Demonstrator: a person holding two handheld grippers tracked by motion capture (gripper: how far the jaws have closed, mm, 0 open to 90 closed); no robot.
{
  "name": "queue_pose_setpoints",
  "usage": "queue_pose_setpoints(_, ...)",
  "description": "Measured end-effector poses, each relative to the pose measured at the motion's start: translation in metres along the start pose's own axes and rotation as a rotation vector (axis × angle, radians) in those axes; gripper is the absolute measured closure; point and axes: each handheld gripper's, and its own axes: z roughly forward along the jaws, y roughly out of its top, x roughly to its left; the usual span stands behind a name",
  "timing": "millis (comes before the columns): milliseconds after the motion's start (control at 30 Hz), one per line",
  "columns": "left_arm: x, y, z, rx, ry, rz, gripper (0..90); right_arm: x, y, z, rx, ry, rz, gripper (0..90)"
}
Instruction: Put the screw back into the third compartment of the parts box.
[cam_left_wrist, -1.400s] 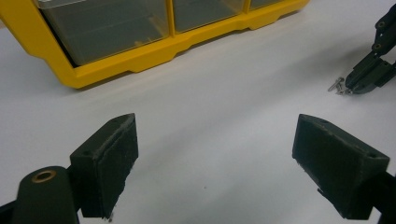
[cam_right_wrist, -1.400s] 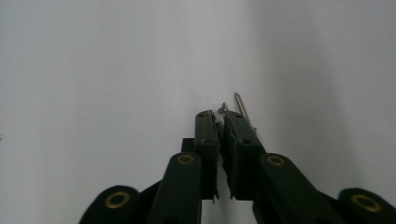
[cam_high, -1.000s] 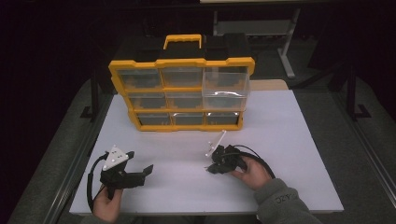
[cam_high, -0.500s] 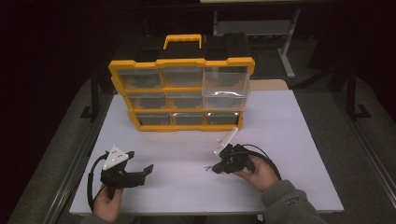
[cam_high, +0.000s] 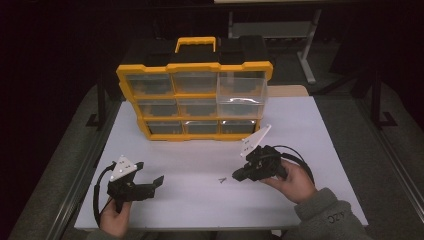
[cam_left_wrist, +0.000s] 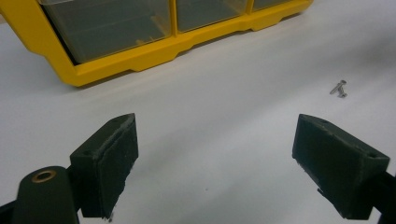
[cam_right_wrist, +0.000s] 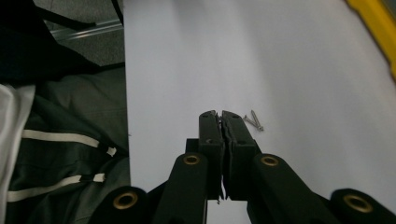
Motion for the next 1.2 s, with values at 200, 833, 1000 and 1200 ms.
queue_pose_setpoints(200,-0.002,0.0,0.001,0.001,0.0,-0.007,13.7,0.008,0.021,-0.039,-0.036,-0.007,-0.02,86.5)
queue_pose_setpoints(833,0.002,0.001,-0.003,-0.004,0.006,-0.017,13.7,0.0,0.099,-0.142,-0.083,-0.042,-0.038,86.4)
queue_pose_setpoints(1000,0.002,0.001,-0.002,0.001,0.004,-0.015,13.7,-0.013,0.118,-0.162,-0.08,-0.079,-0.029,86.4)
queue_pose_setpoints(1200,0.003,0.001,-0.002,-0.003,0.006,-0.013,13.7,-0.032,0.138,-0.175,-0.075,-0.122,-0.01,86.2)
